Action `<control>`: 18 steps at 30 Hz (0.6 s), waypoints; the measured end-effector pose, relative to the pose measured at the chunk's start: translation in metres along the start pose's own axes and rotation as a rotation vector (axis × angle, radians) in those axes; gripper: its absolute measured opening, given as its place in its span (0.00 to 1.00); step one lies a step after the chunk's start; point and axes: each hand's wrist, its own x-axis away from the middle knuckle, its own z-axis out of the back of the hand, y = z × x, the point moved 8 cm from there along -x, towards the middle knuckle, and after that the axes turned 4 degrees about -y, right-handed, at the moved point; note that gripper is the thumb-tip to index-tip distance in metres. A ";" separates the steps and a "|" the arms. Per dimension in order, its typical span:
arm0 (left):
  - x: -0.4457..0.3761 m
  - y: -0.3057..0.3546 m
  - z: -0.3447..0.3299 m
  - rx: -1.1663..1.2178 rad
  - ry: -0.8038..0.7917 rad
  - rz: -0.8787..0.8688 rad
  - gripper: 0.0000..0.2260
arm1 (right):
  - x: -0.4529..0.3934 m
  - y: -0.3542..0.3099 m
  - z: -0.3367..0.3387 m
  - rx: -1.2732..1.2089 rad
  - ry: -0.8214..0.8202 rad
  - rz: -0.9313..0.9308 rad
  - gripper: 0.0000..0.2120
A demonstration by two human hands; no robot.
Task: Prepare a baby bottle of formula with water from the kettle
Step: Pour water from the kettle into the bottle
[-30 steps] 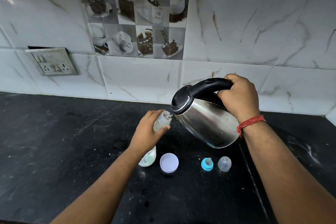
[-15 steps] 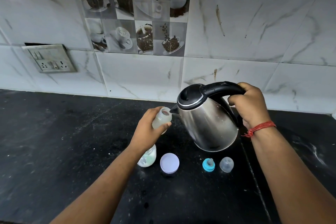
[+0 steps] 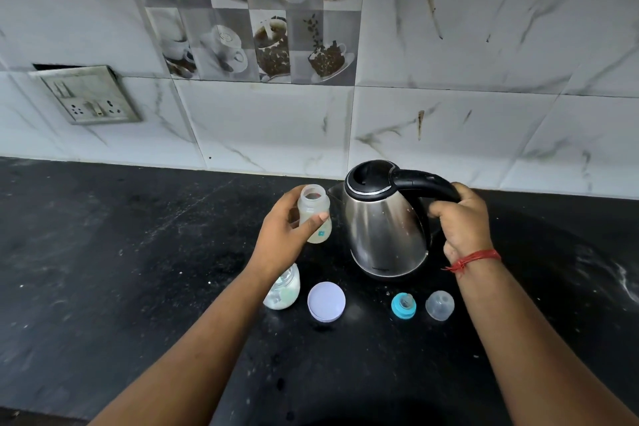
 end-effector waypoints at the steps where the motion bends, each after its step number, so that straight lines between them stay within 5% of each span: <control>1: -0.001 0.000 -0.001 0.003 -0.004 0.000 0.18 | -0.002 0.005 -0.002 -0.010 0.007 -0.003 0.19; 18: -0.018 -0.020 -0.002 -0.055 -0.020 0.051 0.20 | -0.057 0.092 -0.013 -0.047 -0.035 -0.110 0.21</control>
